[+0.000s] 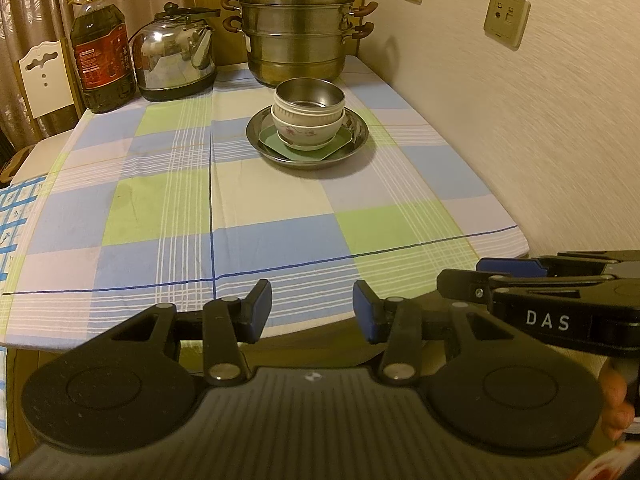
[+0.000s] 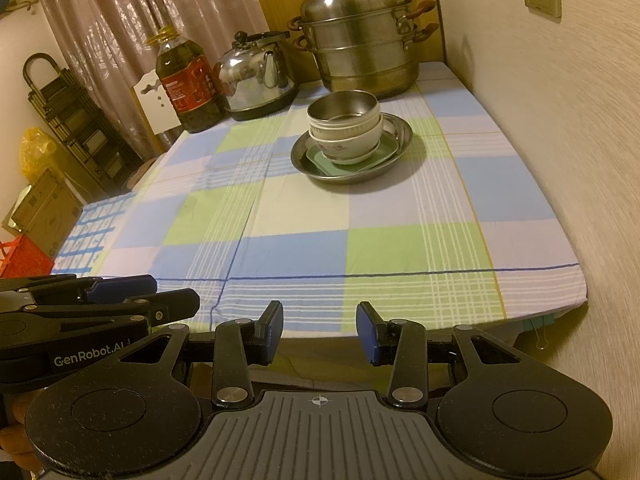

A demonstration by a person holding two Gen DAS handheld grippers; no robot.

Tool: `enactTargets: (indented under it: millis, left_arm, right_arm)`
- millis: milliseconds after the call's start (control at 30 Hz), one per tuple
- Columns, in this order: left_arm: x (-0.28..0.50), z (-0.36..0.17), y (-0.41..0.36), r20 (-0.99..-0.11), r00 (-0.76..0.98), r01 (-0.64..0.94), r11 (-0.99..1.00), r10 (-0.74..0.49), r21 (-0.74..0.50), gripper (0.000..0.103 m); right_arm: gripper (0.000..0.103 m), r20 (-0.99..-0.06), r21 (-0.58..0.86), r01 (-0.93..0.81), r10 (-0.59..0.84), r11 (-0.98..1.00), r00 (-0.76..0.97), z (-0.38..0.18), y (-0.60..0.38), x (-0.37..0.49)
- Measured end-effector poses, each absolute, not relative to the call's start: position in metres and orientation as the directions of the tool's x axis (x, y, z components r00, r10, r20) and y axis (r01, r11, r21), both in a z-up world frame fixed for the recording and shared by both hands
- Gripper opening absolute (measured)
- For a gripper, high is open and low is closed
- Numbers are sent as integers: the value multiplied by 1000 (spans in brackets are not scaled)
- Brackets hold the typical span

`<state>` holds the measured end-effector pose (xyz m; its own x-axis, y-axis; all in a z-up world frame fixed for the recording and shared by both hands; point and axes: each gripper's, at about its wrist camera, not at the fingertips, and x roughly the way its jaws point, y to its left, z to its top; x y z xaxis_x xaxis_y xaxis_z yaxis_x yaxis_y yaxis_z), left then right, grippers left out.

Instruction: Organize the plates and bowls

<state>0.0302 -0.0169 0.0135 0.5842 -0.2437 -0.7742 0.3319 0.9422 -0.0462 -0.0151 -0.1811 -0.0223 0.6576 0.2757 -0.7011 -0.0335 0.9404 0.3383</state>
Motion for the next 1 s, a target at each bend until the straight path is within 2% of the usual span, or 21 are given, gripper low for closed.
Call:
enactTargets:
  millis: [1000]
  left_arm:
    - [31,13,-17,-773,586,330,943,-243,-46,42]
  right_arm:
    - [41,-701,338,-37,278,940,657,-23,-184,-13]
